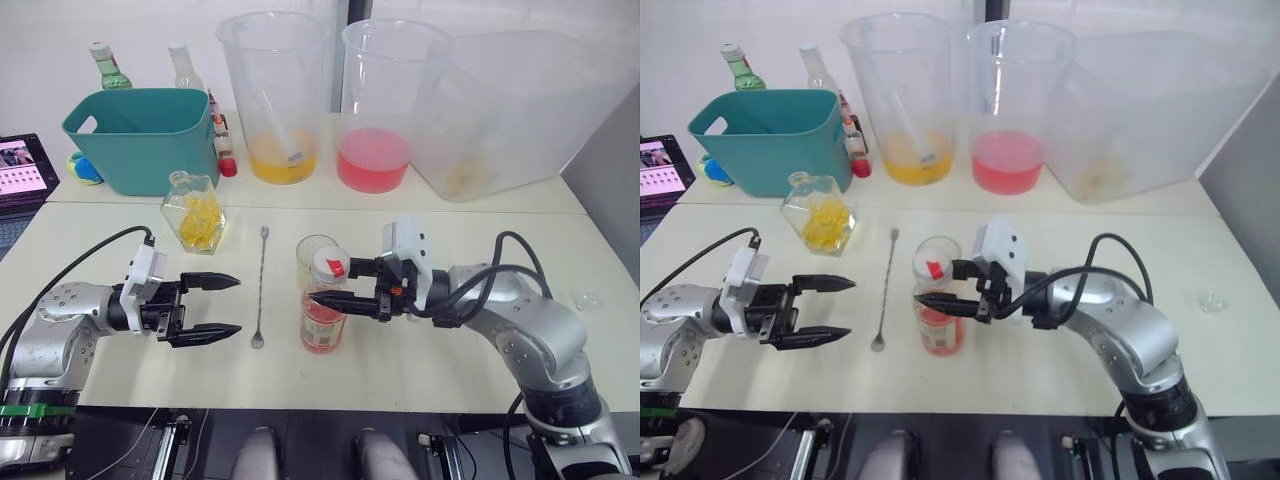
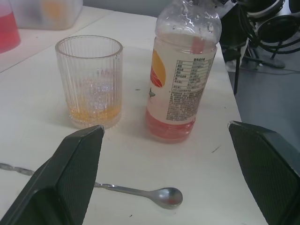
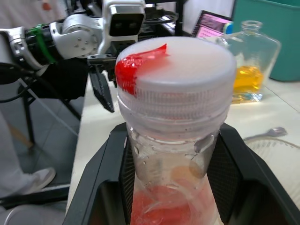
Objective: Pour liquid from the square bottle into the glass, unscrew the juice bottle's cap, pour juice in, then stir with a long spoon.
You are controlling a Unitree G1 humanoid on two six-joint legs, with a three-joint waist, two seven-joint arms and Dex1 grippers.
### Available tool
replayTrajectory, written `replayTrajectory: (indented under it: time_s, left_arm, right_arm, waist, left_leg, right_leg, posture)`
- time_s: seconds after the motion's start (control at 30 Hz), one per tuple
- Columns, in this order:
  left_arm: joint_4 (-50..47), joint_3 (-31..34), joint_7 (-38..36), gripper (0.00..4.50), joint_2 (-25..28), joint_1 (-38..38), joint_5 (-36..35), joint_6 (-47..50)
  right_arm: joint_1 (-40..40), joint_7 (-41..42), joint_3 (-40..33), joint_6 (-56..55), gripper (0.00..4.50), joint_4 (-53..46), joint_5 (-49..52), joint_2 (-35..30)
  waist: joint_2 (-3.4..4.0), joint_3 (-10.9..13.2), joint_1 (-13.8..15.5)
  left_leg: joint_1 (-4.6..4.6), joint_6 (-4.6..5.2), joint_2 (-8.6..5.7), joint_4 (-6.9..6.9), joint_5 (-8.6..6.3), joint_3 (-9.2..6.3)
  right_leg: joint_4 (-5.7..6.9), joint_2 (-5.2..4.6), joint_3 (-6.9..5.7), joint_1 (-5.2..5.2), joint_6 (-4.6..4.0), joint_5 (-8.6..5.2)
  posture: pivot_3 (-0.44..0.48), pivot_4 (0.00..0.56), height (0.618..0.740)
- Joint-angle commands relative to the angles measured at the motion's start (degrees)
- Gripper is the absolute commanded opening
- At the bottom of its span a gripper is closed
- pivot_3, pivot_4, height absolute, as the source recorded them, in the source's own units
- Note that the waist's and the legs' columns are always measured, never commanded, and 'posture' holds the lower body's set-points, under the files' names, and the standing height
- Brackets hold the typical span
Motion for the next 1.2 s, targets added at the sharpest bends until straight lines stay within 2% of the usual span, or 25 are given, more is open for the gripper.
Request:
replayTrajectory:
  time_s: [0.03, 0.23, 0.43, 0.5, 0.77, 0.93, 1.07, 1.2]
  left_arm:
    - [0.66, -0.15, -2.19, 4.50, 0.50, -1.36, -0.07, -0.86]
    - [1.03, 0.10, -2.72, 4.50, 0.74, -1.91, 0.24, -0.83]
    - [0.11, 0.64, -3.03, 4.50, 1.53, -0.70, -0.08, -0.25]
    - [-0.01, 1.06, -2.86, 4.50, 1.72, -0.50, -0.24, -0.29]
    - [-0.07, 2.74, -2.08, 4.50, 1.87, 0.06, -0.15, -1.23]
    - [-0.79, 4.61, -1.19, 4.50, 1.99, 0.91, -0.73, -0.83]
    - [-0.13, 6.28, 2.14, 4.50, -0.44, -0.54, 0.29, -4.74]
    - [-0.08, 5.58, 4.32, 4.50, -0.36, -2.97, 1.03, -4.46]
  right_arm:
    - [0.93, -2.88, -0.39, 0.72, 1.98, -4.52, 0.58, 0.11]
    - [1.34, -5.68, -0.72, 4.40, 1.98, -4.88, 3.43, 0.69]
    - [-2.19, -4.18, -2.89, 5.28, 4.03, -3.03, 6.25, -0.67]
    - [-2.57, -2.78, -3.95, 4.98, 4.44, -2.33, 6.91, -2.02]
    - [0.12, 8.63, -8.86, -0.42, 4.44, 1.43, 7.37, -10.53]
    - [5.12, 14.86, -16.35, -1.55, 4.44, 1.13, 11.85, -15.94]
    - [6.97, 15.22, -23.41, 3.70, 4.44, 2.74, 21.54, -18.88]
    - [12.31, 15.71, -33.40, 4.02, 4.44, 6.89, 22.64, -23.14]
  waist:
    - [0.00, 0.00, -0.06]
    - [-0.01, -0.01, -0.08]
    - [-0.01, -0.01, -0.09]
    - [-0.01, -0.01, -0.09]
    - [-0.01, 0.00, 0.17]
    - [-0.01, 0.00, 0.28]
    - [-0.01, 0.00, 0.49]
    - [-0.05, 0.00, 1.36]
  left_leg:
    - [0.01, 0.00, 0.00, 0.00, 0.00, 0.00]
    - [0.02, 0.00, 0.01, 0.00, 0.00, 0.00]
    - [0.01, 0.00, 0.00, 0.00, 0.00, 0.00]
    - [0.02, 0.00, 0.01, 0.00, 0.00, 0.00]
    - [0.01, 0.00, 0.00, 0.01, 0.00, 0.00]
    - [-0.01, 0.01, 0.00, 0.01, 0.00, 0.00]
    - [0.01, 0.00, 0.00, 0.01, 0.00, 0.00]
    - [0.01, 0.01, -0.01, 0.04, 0.00, 0.01]
  right_leg:
    - [0.00, 0.00, 0.00, 0.01, 0.00, 0.00]
    - [0.00, 0.00, -0.01, 0.02, 0.00, 0.00]
    - [0.00, 0.00, 0.00, 0.02, 0.00, 0.00]
    - [0.00, 0.00, 0.00, 0.02, 0.00, 0.00]
    - [-0.03, 0.00, -0.01, 0.03, 0.00, 0.00]
    - [-0.06, -0.01, -0.01, 0.04, 0.00, 0.00]
    - [-0.06, -0.01, 0.00, 0.05, 0.00, 0.00]
    - [-0.08, -0.01, 0.01, 0.10, 0.01, 0.00]
  posture:
    - [0.000, 0.150, 0.726]
    - [0.000, 0.150, 0.726]
    - [0.000, 0.150, 0.726]
    - [0.000, 0.150, 0.726]
    - [0.000, 0.150, 0.726]
    - [0.000, 0.150, 0.726]
    - [0.000, 0.150, 0.726]
    - [0.000, 0.150, 0.726]
